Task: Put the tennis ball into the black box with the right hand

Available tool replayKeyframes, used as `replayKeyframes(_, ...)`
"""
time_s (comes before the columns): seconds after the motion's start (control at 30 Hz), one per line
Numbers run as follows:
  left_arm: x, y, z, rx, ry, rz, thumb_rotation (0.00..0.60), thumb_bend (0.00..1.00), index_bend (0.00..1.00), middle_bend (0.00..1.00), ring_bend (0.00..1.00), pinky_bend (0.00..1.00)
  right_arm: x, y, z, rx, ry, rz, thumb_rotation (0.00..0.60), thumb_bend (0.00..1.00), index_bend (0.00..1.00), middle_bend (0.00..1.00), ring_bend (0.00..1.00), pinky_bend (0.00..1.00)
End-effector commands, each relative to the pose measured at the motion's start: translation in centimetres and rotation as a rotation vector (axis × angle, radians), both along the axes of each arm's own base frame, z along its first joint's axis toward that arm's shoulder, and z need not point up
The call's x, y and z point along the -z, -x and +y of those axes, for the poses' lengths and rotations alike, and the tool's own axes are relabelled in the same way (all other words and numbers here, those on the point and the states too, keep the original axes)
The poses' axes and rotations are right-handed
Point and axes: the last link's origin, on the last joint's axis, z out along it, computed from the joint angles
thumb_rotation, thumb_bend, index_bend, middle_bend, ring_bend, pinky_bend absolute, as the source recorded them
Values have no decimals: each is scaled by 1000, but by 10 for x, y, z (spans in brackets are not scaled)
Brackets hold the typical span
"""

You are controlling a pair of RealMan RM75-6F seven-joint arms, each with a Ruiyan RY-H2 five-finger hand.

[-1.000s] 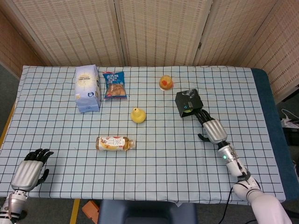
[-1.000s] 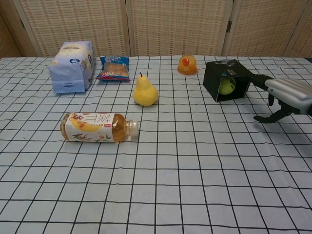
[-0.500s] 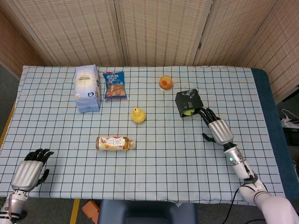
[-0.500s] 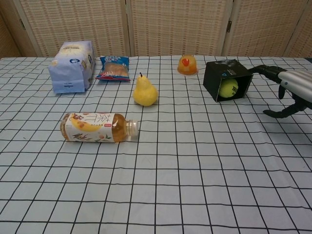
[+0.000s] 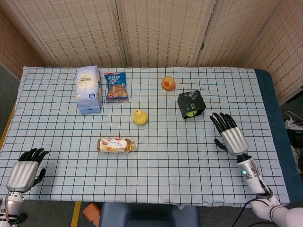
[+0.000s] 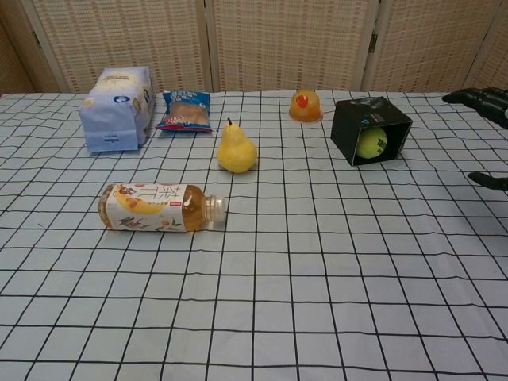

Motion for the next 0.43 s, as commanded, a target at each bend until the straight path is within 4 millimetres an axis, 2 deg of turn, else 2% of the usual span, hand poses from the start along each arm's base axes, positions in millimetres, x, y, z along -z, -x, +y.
replayKeyframes(0.03,0,-1,-1,6,-3,2,600,464,208,149,107,187,-34,4,60,157,88,102,600,196,0,7,0,0)
replayKeyframes(0.17,1,-3,-1,15,-2,4,600,465,208,151,107,187,-37,5,65,224,56,134,600,196,0,0,0,0)
replayKeyframes(0.43,5,-2,0,14,12,17,600,465,209,151,107,188,-39,2,75,207,72,102,600,196,0,0,0,0)
